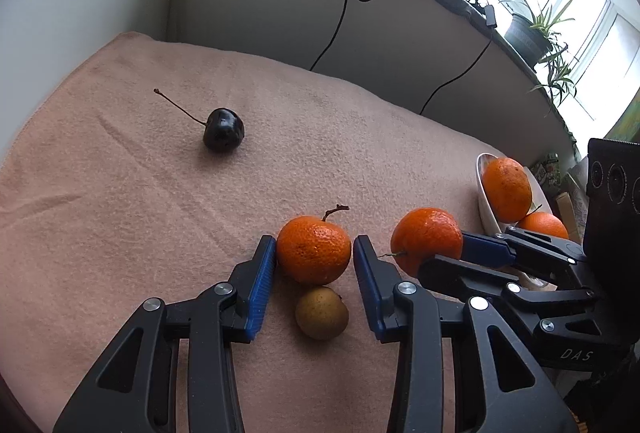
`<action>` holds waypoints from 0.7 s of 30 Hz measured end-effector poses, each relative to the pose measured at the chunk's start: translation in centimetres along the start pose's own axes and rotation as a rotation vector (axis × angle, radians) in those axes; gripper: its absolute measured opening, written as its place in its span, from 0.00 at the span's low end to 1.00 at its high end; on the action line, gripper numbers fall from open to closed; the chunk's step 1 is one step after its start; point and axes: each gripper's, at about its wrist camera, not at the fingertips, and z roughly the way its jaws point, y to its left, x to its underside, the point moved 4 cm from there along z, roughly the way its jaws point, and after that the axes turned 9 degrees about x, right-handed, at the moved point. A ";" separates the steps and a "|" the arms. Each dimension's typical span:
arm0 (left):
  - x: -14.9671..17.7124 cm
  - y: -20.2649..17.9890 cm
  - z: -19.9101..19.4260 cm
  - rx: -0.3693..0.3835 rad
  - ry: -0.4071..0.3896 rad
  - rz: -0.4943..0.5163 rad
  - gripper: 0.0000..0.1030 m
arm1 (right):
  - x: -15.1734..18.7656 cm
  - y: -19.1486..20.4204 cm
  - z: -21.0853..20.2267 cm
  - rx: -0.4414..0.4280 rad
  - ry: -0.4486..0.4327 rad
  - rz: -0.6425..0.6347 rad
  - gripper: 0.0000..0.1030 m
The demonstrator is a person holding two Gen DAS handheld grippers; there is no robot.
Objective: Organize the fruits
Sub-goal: 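Lift both tangerines off the towel and carry them toward the plate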
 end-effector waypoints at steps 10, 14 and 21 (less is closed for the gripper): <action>-0.4 -0.7 -1.1 0.000 -0.032 0.004 0.35 | -0.2 -0.3 -1.4 -0.016 -0.030 0.011 0.36; -0.4 -1.7 -1.7 -0.002 -0.048 0.026 0.35 | -0.4 -0.5 -2.8 -0.018 -0.054 0.013 0.36; -0.4 -4.2 -1.9 0.013 -0.064 0.062 0.35 | -0.3 -1.4 -5.6 -0.007 -0.098 0.016 0.36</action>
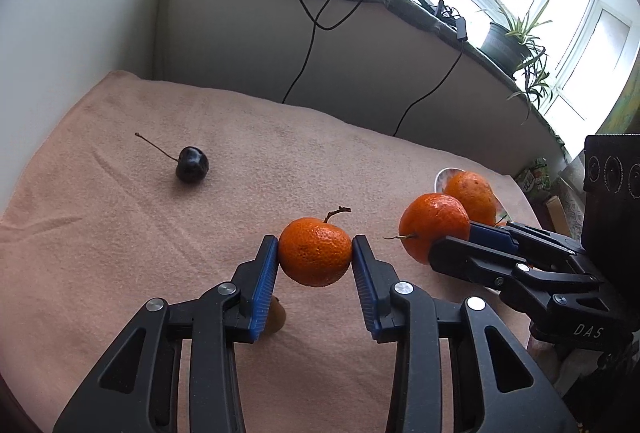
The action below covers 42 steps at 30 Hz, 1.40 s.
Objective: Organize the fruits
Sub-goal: 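Lift both tangerines off the towel and carry them toward the plate, then lower both tangerines onto the plate and open both grippers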
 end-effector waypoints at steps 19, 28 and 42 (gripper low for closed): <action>0.0 -8.1 3.4 0.059 0.017 0.104 0.35 | 0.8 -7.6 -6.7 0.148 -0.081 0.063 0.36; 0.3 -11.3 5.4 0.083 0.043 0.159 0.35 | 1.2 -12.9 -8.7 0.254 -0.090 0.124 0.36; 0.5 -13.8 7.2 0.072 0.068 0.214 0.35 | 2.7 -17.3 -7.9 0.300 -0.036 0.184 0.36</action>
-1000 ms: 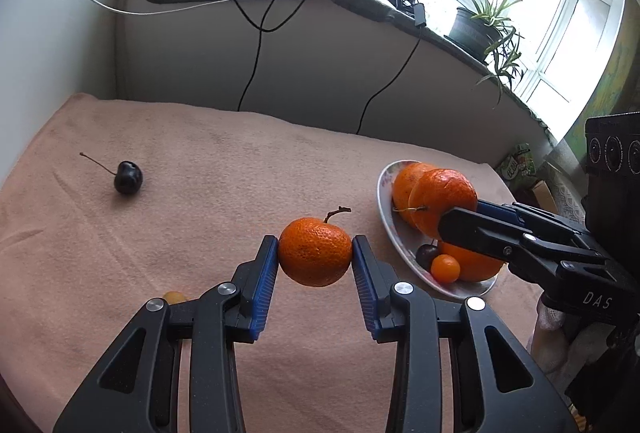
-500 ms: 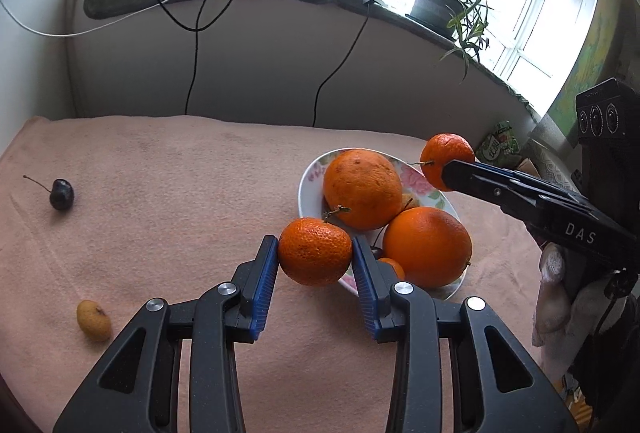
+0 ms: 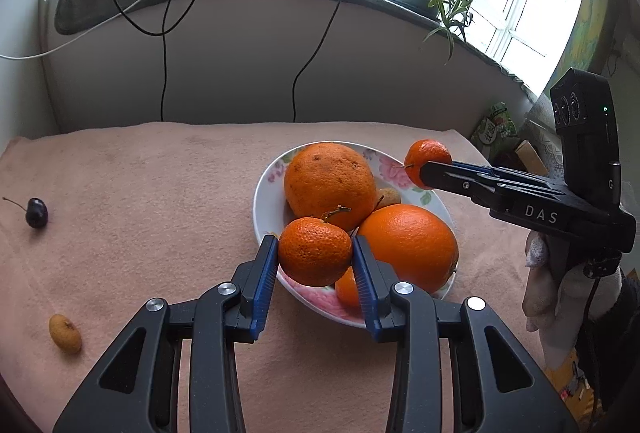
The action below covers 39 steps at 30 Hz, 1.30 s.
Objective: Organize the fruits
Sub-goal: 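Lower both tangerines onto the plate and open both grippers, then move the right tool to the brown kiwi while the left tool approaches the dark cherry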
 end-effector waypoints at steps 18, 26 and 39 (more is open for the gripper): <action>-0.6 -0.7 -0.2 0.007 -0.016 0.015 0.36 | 0.0 -0.3 0.0 -0.012 0.002 0.031 0.36; -0.5 -0.8 -0.9 -0.005 -0.029 0.029 0.46 | -0.2 -0.1 -1.2 0.009 -0.026 0.031 0.61; 0.1 -0.3 -3.0 -0.135 -0.056 0.083 0.71 | -0.3 1.8 -3.0 0.114 -0.063 -0.038 0.88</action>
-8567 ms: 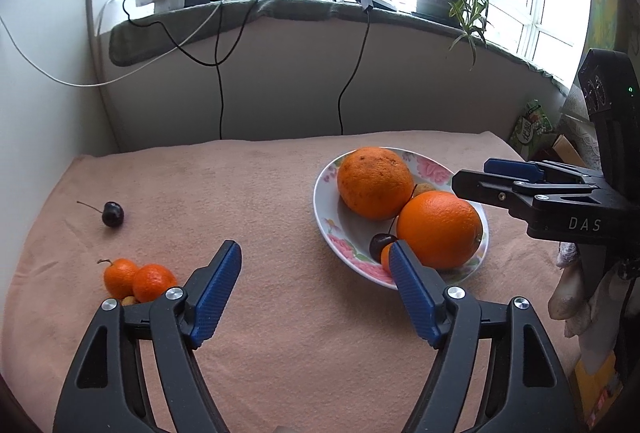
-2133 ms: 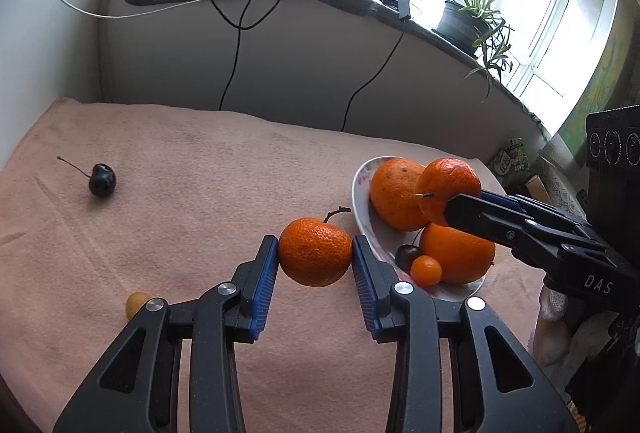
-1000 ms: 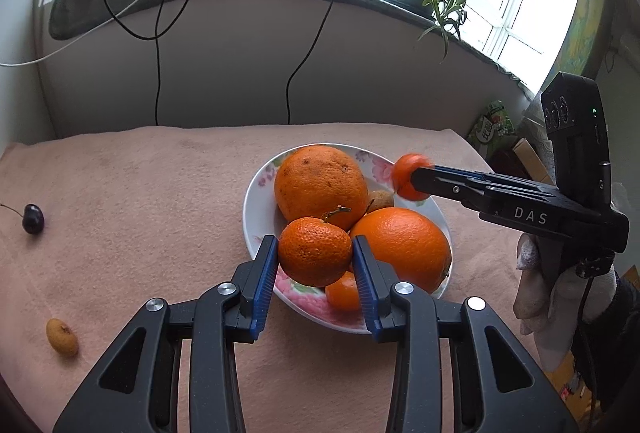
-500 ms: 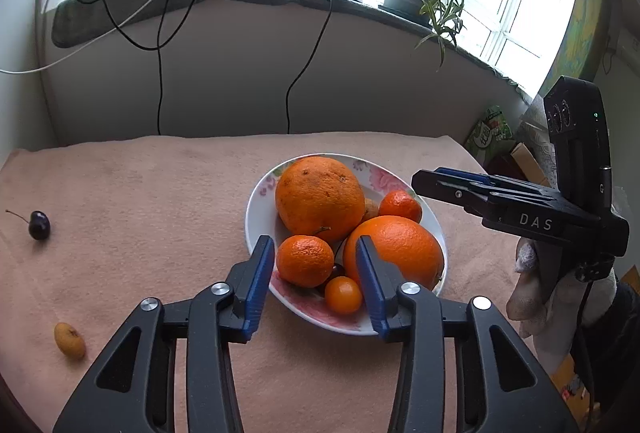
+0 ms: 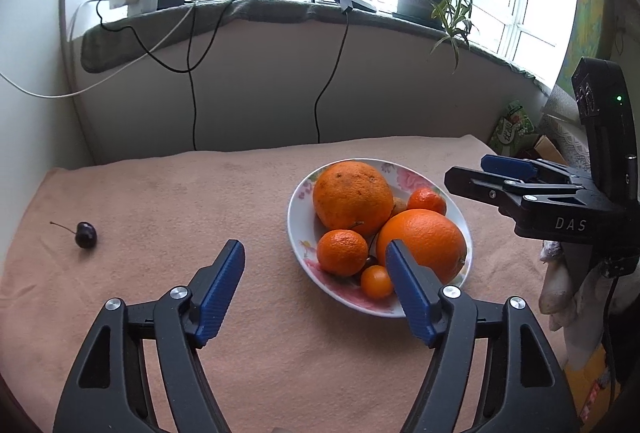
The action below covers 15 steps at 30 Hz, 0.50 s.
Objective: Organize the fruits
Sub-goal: 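Move the right tool to the brown kiwi while the left tool approaches the dark cherry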
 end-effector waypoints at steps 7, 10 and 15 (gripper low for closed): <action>0.9 1.3 -1.6 -0.056 -0.002 0.015 0.71 | -0.1 2.6 -0.6 -0.034 -0.001 -0.065 0.88; 1.3 2.2 -2.4 -0.078 0.000 0.007 0.71 | -0.1 3.7 -0.7 -0.048 -0.001 -0.077 0.88; 2.0 4.0 -3.6 -0.112 -0.003 -0.013 0.71 | 0.1 6.1 -0.8 -0.076 -0.006 -0.116 0.88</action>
